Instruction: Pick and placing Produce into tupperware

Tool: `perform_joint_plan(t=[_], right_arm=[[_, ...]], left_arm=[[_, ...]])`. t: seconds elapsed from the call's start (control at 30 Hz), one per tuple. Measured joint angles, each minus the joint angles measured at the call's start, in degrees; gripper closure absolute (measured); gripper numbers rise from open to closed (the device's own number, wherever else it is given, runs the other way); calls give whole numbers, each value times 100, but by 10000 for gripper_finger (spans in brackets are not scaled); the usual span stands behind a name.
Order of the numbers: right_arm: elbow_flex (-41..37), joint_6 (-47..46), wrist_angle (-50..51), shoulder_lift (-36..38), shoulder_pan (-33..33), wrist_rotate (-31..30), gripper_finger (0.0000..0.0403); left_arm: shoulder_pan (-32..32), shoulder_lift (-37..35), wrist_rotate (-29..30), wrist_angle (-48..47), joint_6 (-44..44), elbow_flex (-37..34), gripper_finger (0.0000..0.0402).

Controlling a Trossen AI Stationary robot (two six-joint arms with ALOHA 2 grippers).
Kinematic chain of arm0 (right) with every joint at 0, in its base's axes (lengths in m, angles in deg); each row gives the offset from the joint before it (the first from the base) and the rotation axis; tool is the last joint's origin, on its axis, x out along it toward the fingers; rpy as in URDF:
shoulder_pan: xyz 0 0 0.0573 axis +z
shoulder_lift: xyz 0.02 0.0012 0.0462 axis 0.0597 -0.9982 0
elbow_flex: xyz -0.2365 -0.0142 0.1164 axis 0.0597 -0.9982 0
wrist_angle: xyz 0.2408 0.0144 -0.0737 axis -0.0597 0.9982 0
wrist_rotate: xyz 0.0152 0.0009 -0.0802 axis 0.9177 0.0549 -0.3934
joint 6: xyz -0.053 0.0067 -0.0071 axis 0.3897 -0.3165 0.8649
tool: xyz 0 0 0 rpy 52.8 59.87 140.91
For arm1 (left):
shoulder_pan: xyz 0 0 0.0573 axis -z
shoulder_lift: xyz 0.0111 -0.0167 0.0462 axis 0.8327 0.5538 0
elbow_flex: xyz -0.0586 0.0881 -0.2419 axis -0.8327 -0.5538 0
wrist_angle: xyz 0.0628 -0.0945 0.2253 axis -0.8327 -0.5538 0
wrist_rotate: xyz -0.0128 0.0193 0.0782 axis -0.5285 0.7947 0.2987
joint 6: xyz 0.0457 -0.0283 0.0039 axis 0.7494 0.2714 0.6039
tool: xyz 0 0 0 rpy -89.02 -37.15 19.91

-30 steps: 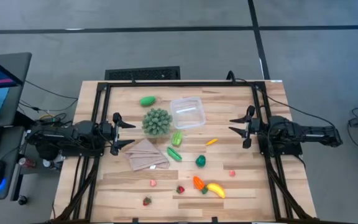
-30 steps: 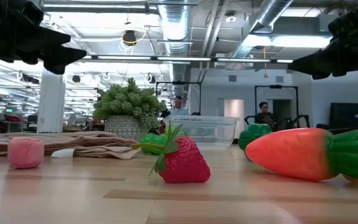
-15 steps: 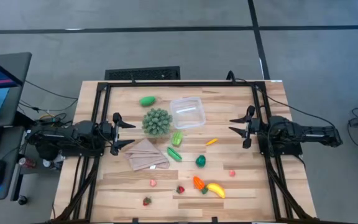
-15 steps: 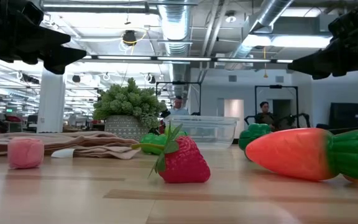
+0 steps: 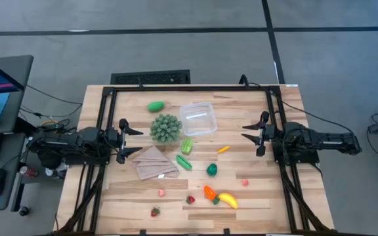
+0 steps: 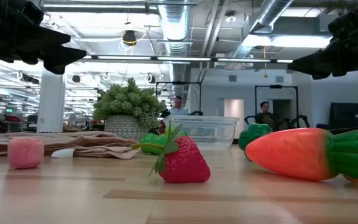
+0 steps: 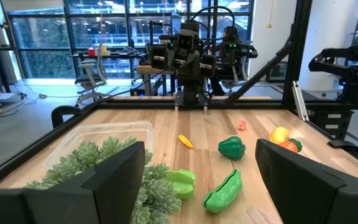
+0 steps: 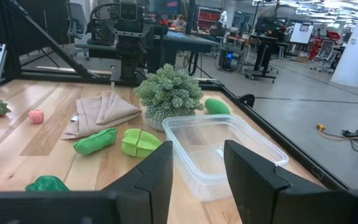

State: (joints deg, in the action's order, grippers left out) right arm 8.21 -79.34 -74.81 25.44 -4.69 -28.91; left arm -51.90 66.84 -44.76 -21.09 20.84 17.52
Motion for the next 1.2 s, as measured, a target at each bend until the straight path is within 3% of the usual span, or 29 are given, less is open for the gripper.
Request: perform_joint_plan(t=[1.2], right_arm=[[0, 1, -2, -1, -1, 0, 267]], left_arm=[[0, 2, 0, 43, -154, 0, 104]])
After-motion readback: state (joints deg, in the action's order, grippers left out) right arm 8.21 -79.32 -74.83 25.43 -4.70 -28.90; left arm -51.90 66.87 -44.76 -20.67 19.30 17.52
